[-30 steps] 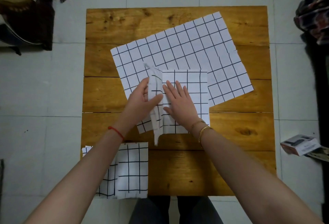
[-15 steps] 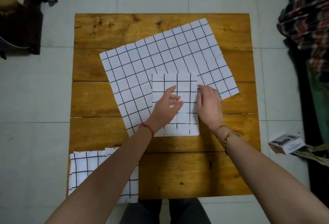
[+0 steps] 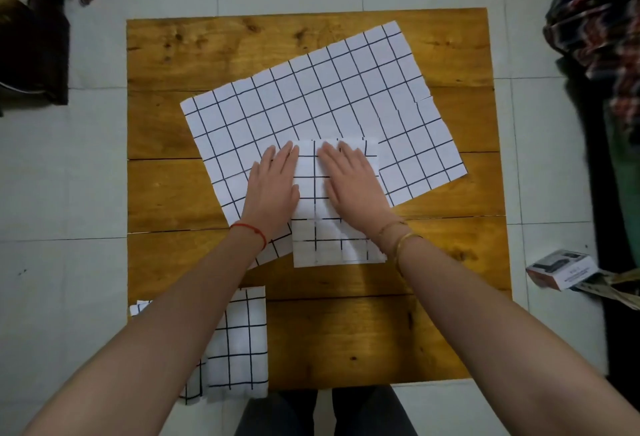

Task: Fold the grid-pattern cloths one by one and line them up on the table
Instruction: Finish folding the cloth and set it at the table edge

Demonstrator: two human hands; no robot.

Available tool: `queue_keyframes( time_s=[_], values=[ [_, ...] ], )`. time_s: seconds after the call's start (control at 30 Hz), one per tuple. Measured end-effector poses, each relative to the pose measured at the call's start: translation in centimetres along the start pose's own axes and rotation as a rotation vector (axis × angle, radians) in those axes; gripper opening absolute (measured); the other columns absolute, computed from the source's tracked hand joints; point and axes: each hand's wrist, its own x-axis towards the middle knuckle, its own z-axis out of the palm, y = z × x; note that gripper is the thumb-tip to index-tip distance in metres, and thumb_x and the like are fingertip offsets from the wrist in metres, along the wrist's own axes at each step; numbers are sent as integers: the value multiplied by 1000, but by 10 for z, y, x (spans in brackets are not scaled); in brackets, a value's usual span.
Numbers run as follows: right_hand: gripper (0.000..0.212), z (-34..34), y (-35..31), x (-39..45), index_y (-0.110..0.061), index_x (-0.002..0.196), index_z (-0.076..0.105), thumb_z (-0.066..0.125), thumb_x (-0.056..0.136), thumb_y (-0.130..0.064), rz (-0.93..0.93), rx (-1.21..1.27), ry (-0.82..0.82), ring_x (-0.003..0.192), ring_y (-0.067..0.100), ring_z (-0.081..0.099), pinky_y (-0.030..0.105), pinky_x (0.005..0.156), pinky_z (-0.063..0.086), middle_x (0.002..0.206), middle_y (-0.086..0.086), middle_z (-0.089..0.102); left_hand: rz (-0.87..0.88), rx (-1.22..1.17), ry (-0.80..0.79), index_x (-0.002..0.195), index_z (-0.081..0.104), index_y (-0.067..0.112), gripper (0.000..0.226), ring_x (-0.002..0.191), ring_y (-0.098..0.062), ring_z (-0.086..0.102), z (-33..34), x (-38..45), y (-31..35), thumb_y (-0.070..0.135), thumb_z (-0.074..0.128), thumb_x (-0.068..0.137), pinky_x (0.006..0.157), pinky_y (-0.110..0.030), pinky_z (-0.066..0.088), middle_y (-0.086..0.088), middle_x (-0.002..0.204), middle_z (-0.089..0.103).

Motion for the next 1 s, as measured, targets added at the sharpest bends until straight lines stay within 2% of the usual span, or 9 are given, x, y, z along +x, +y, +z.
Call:
queue_keyframes(
  time_s=[0.07,0.2,0.33,0.5,0.67,0.8,0.9,1.0],
  values=[
    [56,5,-9,10,-10,152,21,34,101,-27,-64,-82,-78,148,28,16,49,120,16,160,7,21,-23,79,-62,155,10,14,70,148,-29,8,5,5,0,24,48,96,118,-52,18,-3,162,10],
    [59,14,-13,23,-11,154,10,33,102,-29,-46,-157,-142,150,28,4,51,120,9,162,5,11,-43,145,-100,155,2,15,76,149,-28,0,13,11,-1,29,50,97,119,-54,13,-1,163,1],
    [61,14,-1,23,-11,154,12,35,101,-30,-15,-232,-124,149,29,6,54,119,12,162,4,12,-21,186,-85,154,3,14,78,149,-31,3,15,11,-4,35,51,96,117,-57,15,-1,163,2],
    [59,9,29,16,-13,155,9,26,102,-33,43,-266,-122,150,30,4,55,118,11,163,2,8,0,227,-61,155,3,16,78,149,-32,5,18,8,-8,40,48,97,115,-59,19,-1,163,1],
    [60,3,56,-1,-13,155,9,15,102,-41,225,-229,-94,150,28,0,55,120,6,162,3,9,3,247,-68,155,1,17,77,149,-32,5,18,9,-10,42,45,98,115,-59,20,0,163,-1],
    [63,-3,66,-11,-12,155,8,14,101,-45,265,-240,-79,150,27,0,54,120,6,162,4,7,15,238,-57,155,2,17,76,149,-33,6,19,8,-11,41,46,98,115,-60,20,-1,163,0],
    [62,-9,53,-4,-12,155,7,16,101,-42,205,-202,-55,150,28,0,53,120,7,163,5,5,27,257,-44,155,5,15,75,149,-32,7,20,7,-11,41,46,98,115,-59,19,-2,163,3],
    [58,-8,30,7,-13,155,7,15,102,-37,-27,-177,-90,150,27,1,50,121,8,163,5,5,48,287,-4,154,13,11,72,148,-30,12,20,6,-10,38,48,97,115,-57,22,-5,162,12]
  ],
)
